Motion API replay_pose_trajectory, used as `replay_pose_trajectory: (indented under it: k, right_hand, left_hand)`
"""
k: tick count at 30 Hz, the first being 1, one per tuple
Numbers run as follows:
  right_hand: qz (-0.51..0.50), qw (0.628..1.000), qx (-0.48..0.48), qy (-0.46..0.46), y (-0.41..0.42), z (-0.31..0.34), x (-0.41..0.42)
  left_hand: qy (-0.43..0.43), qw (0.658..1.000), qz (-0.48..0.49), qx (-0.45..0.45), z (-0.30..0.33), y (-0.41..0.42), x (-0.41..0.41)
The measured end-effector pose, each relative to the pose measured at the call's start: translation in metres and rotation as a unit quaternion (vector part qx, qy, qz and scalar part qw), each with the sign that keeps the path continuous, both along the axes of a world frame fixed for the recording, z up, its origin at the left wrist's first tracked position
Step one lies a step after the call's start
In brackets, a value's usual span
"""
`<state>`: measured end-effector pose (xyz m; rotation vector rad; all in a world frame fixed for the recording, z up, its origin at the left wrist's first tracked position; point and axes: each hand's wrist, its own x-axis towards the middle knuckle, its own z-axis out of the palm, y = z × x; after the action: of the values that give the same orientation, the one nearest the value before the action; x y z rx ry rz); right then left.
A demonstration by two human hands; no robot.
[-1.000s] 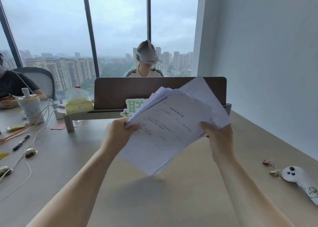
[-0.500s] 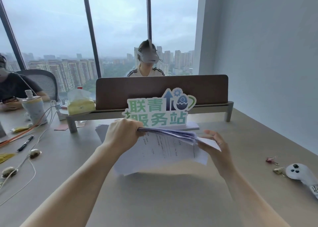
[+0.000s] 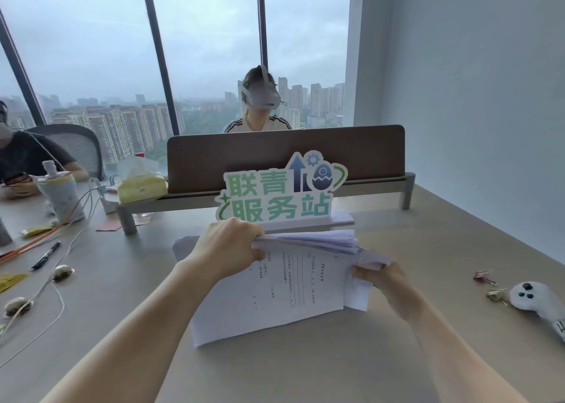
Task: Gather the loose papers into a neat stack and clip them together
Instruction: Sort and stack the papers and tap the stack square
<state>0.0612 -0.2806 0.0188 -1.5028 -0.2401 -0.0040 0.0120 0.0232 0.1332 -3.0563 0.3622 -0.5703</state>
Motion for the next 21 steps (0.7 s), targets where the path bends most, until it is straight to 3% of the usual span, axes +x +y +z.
replay_pose_trajectory:
  k: [7,12,15,18,21]
  right_hand:
    - [0.099,0.994,-0.021,-0.032,0.028,0.019,-0.006]
    - [0.032,0.997,-0.049,-0.056,0.054,0.009,-0.004]
    - [0.012,0.999,-0.02,-0.029,0.055,0.007,-0.005]
    - [0.0,1.0,0.007,-0.016,0.052,0.008,-0.008]
    - [-0.006,1.0,0.024,-0.005,0.051,0.007,-0.009]
  left_hand:
    - [-0.001,1.0,-0.01,-0.005,-0.003,-0.005,-0.002]
    - [-0.017,1.0,-0.015,-0.004,-0.006,-0.012,-0.003]
    - [-0.087,0.996,0.011,-0.014,-0.009,0.005,-0.005]
    - [-0.111,0.987,0.078,-0.087,-0.009,0.034,-0.009]
    - [-0.063,0.951,0.111,-0.282,-0.013,0.062,-0.013]
